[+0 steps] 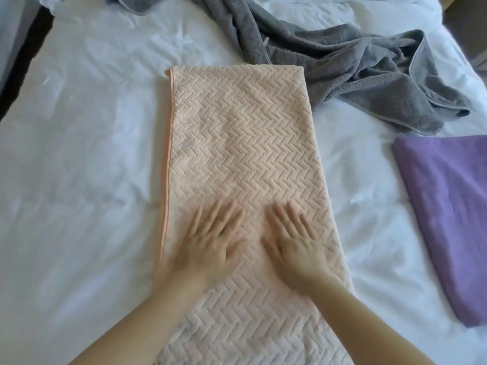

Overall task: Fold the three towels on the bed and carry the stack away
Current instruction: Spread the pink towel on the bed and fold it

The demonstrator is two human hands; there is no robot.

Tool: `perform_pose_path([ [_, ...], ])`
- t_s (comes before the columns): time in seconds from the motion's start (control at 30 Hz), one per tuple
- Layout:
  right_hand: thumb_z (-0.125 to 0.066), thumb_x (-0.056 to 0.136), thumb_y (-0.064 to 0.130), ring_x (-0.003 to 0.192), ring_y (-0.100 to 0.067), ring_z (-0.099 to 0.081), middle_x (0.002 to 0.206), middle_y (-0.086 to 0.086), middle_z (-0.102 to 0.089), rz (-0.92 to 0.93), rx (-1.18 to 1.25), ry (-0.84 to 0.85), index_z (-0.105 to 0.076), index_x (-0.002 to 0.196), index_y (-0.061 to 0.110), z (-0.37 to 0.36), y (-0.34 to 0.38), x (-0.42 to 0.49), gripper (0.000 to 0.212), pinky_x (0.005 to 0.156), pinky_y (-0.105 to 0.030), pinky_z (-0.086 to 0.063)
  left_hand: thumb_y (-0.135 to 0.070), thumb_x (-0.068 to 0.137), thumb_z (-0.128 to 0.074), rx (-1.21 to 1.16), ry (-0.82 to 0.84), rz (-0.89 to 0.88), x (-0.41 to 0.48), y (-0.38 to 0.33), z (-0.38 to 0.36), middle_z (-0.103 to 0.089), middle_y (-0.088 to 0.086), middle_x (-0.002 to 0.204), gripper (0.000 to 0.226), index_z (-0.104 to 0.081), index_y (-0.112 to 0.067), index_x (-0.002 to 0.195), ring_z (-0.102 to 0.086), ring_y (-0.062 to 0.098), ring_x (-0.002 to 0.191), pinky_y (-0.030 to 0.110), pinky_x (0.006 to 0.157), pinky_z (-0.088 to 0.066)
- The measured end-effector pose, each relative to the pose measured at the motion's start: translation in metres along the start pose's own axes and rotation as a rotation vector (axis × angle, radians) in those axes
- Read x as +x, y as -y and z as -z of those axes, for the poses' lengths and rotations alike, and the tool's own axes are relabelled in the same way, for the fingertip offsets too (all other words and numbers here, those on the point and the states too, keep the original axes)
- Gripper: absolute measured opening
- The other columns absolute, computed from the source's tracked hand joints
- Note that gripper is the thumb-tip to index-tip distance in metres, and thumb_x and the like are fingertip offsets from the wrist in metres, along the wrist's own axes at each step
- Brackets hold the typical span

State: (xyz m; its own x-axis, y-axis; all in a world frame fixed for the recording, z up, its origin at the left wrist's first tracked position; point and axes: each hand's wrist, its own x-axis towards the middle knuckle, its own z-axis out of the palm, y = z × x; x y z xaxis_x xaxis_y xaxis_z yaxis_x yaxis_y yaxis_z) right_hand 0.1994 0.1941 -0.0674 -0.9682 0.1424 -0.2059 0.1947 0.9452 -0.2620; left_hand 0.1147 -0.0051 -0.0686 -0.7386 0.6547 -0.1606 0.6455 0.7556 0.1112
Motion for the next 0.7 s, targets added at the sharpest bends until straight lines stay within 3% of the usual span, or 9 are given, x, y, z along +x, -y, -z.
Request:
perform_pose_path([
  [0.1, -0.007, 0.097, 0.06, 0.145, -0.006, 0.012, 0.157, 0.016, 0.006, -0.025, -0.054, -0.01, 0.003, 0.151, 0.033, -0.011, -0.016, -0.038, 0.061, 0.118, -0.031, 0.009, -0.054, 0.096, -0.01, 0.035, 0.038, 0.063, -0.049, 0.005, -0.013, -0.024, -0.005, 0.156, 0.062, -0.025, -0.025, 0.149, -0.022, 0.021, 0.145, 0.046, 0.115, -0.018],
  [0.17, -0.007, 0.095, 0.061, 0.145, -0.007, 0.013, 0.158, 0.014, 0.004, -0.123, -0.043, -0.032, 0.003, 0.152, 0.031, -0.012, -0.036, -0.059, 0.064, 0.12, -0.033, 0.005, -0.055, 0.095, -0.005, 0.057, 0.014, 0.15, -0.072, 0.012, -0.015, -0.025, -0.003, 0.156, 0.066, -0.027, -0.023, 0.148, -0.021, 0.021, 0.145, 0.045, 0.116, -0.016],
  [0.27, -0.005, 0.092, 0.064, 0.144, -0.011, 0.02, 0.159, 0.011, 0.014, -0.232, 0.022, -0.029, 0.01, 0.151, 0.03, -0.011, -0.044, -0.091, 0.07, 0.12, -0.036, 0.004, -0.062, 0.09, 0.009, 0.054, -0.035, 0.255, -0.103, 0.003, -0.017, 0.003, -0.004, 0.16, 0.07, -0.004, -0.031, 0.151, 0.006, 0.018, 0.148, 0.044, 0.119, 0.003],
  [0.33, -0.003, 0.092, 0.064, 0.143, -0.013, 0.023, 0.155, 0.014, 0.022, -0.119, -0.01, -0.04, 0.015, 0.148, 0.035, -0.016, -0.032, -0.116, 0.066, 0.118, -0.036, 0.011, -0.064, 0.091, 0.001, 0.023, -0.037, 0.152, -0.125, -0.018, -0.021, 0.007, -0.005, 0.16, 0.066, -0.001, -0.035, 0.151, 0.008, 0.018, 0.148, 0.045, 0.118, 0.004],
  [0.4, -0.001, 0.092, 0.065, 0.145, -0.011, 0.018, 0.154, 0.018, 0.018, 0.054, -0.082, -0.001, 0.013, 0.147, 0.042, -0.029, -0.026, -0.149, 0.061, 0.117, -0.036, 0.014, -0.064, 0.094, -0.01, 0.06, -0.039, 0.008, -0.154, -0.035, -0.03, -0.013, -0.003, 0.16, 0.066, -0.016, -0.032, 0.151, -0.011, 0.021, 0.148, 0.048, 0.117, -0.01],
  [0.47, 0.0, 0.09, 0.068, 0.144, -0.007, 0.019, 0.155, 0.021, 0.015, 0.079, -0.108, 0.038, 0.014, 0.147, 0.042, -0.041, -0.037, -0.177, 0.064, 0.117, -0.034, 0.014, -0.065, 0.093, -0.01, 0.109, -0.019, 0.004, -0.183, -0.033, -0.043, -0.022, 0.0, 0.158, 0.069, -0.022, -0.027, 0.15, -0.019, 0.023, 0.146, 0.049, 0.115, -0.017],
  [0.53, -0.003, 0.086, 0.073, 0.141, -0.004, 0.025, 0.153, 0.021, 0.02, 0.043, -0.106, 0.027, 0.019, 0.146, 0.038, -0.046, -0.057, -0.195, 0.073, 0.116, -0.031, 0.013, -0.069, 0.09, -0.014, 0.121, -0.022, 0.05, -0.206, -0.022, -0.053, -0.02, 0.002, 0.158, 0.075, -0.019, -0.024, 0.15, -0.018, 0.023, 0.146, 0.048, 0.116, -0.015],
  [0.6, -0.011, 0.081, 0.079, 0.141, -0.007, 0.026, 0.153, 0.018, 0.024, 0.086, -0.169, 0.042, 0.022, 0.145, 0.033, -0.047, -0.072, -0.207, 0.085, 0.117, -0.033, 0.011, -0.076, 0.083, -0.024, 0.169, -0.012, 0.031, -0.222, -0.014, -0.059, -0.015, 0.001, 0.16, 0.087, -0.016, -0.024, 0.151, -0.012, 0.022, 0.147, 0.046, 0.118, -0.009],
  [0.7, -0.047, 0.079, 0.071, 0.146, -0.018, 0.013, 0.158, 0.01, 0.012, 0.169, -0.252, 0.043, 0.013, 0.149, 0.027, -0.047, -0.077, -0.215, 0.102, 0.121, -0.038, -0.003, -0.076, 0.074, -0.046, 0.181, -0.032, 0.018, -0.235, -0.013, -0.06, -0.015, 0.001, 0.16, 0.098, -0.019, -0.023, 0.152, -0.011, 0.021, 0.148, 0.049, 0.117, -0.013],
])
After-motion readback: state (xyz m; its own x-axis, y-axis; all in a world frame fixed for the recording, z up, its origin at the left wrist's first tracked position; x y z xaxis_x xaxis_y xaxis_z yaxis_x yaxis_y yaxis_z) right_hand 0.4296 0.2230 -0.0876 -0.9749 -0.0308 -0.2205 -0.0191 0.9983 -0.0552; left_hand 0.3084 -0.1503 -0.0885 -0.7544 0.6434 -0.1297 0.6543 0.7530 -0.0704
